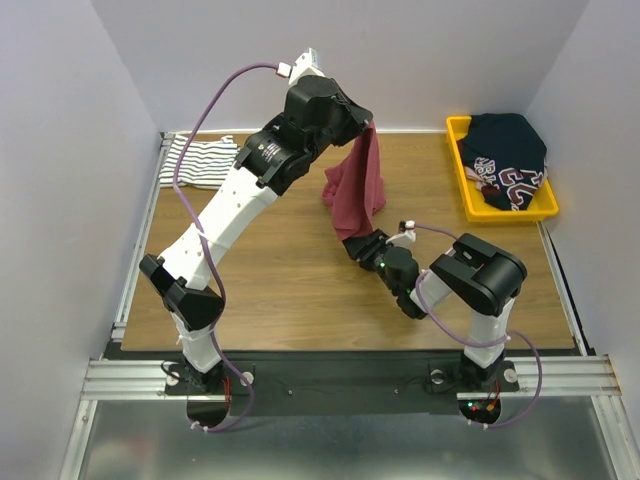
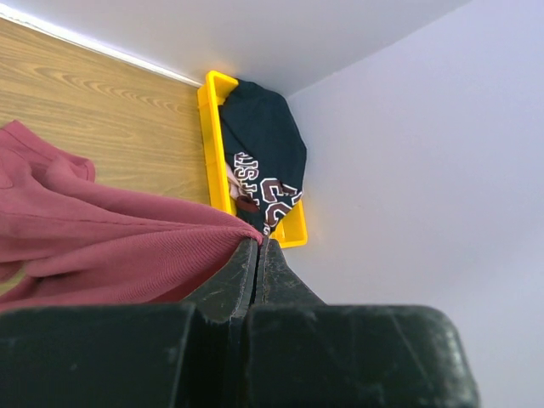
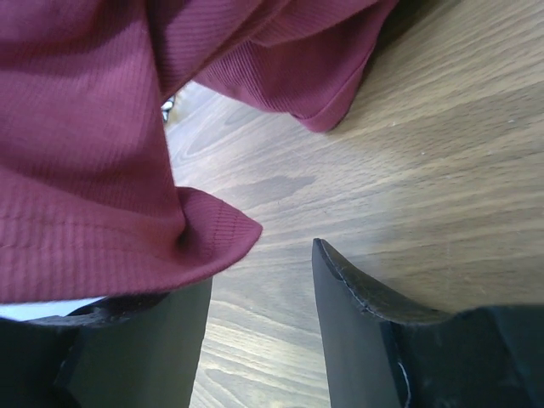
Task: Fold and stack the tank tops
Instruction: Flatten the tank top out
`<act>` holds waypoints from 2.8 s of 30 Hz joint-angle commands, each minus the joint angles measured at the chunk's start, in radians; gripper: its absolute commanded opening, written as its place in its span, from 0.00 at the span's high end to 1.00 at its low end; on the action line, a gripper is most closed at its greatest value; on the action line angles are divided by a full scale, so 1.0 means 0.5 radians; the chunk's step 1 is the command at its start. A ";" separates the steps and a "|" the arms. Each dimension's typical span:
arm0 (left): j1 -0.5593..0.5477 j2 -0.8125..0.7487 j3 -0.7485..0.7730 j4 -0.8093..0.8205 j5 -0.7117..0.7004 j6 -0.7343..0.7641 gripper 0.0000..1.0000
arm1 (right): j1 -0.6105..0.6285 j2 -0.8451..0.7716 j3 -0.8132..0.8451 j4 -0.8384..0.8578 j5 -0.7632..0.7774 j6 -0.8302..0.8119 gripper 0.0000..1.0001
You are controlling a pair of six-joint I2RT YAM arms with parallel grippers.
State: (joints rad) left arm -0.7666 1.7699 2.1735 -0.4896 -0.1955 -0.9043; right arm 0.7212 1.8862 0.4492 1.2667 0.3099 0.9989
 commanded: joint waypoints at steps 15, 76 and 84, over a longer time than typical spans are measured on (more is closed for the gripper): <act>-0.035 -0.076 0.016 0.209 -0.005 -0.045 1.00 | 0.006 -0.260 -0.064 0.510 0.147 -0.037 0.44; 1.174 -0.703 -1.120 1.083 0.875 -0.272 1.00 | -0.687 -0.571 2.960 -3.592 0.212 -1.688 1.00; 1.183 -0.113 -0.393 1.445 1.274 -0.302 1.00 | -0.863 -0.042 3.941 -3.438 0.067 -1.813 1.00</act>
State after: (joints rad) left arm -0.1829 1.7424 1.7958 0.0147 0.3080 -1.0500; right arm 0.2928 1.8545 2.1929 -0.5655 0.3954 0.1432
